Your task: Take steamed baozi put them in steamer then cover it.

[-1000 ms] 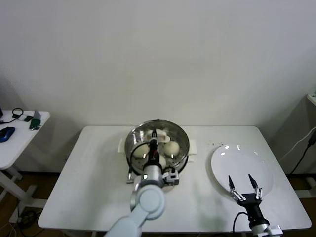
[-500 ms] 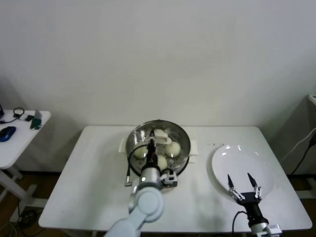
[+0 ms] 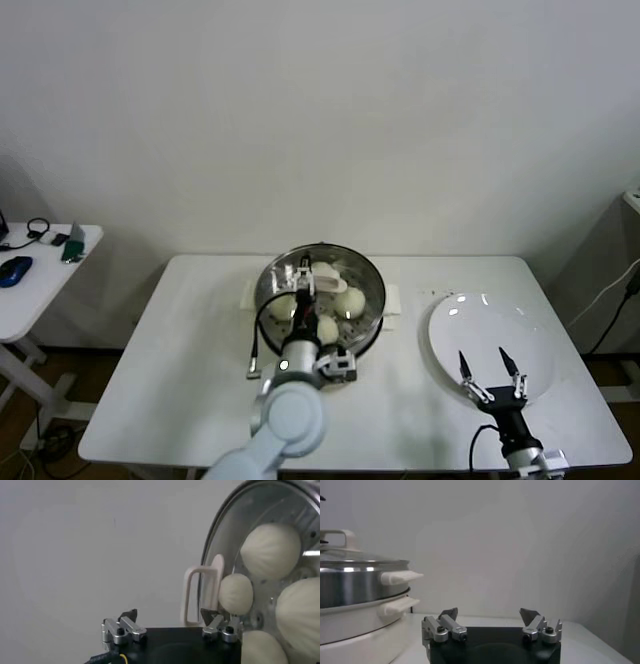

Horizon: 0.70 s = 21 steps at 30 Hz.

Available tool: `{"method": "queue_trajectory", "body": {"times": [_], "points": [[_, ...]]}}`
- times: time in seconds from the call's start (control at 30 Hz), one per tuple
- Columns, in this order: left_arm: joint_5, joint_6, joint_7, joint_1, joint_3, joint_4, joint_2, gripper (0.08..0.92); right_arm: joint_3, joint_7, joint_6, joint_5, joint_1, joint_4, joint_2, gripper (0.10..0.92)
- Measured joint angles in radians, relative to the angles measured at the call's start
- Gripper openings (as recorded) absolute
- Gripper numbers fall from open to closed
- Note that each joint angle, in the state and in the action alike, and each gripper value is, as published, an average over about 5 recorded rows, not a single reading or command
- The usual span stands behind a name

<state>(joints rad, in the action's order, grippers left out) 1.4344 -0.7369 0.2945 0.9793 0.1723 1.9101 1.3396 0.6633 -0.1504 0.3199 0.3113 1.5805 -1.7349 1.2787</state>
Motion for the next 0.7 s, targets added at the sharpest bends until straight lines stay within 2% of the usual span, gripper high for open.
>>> {"method": "queue_trajectory", "body": {"times": [0.17,0.37,0.7], "points": [[-0.104,0.000,-0.034,0.009,0.001,0.057,-0.023,0.822,-0.006,0.016,-0.014,0.008,-0.001,-0.008,-0.002,0.823],[-0.323,0.000,-0.128,0.057,-0.043,0.141,-0.036,0.823,-0.007,0.058,-0.016,0.015,-0.007,-0.018,0.004,0.823],[-0.757,0.011,-0.280,0.255,-0.280,0.243,-0.040,0.823,-0.012,0.118,-0.013,0.024,-0.012,-0.016,0.017,0.823]]}}
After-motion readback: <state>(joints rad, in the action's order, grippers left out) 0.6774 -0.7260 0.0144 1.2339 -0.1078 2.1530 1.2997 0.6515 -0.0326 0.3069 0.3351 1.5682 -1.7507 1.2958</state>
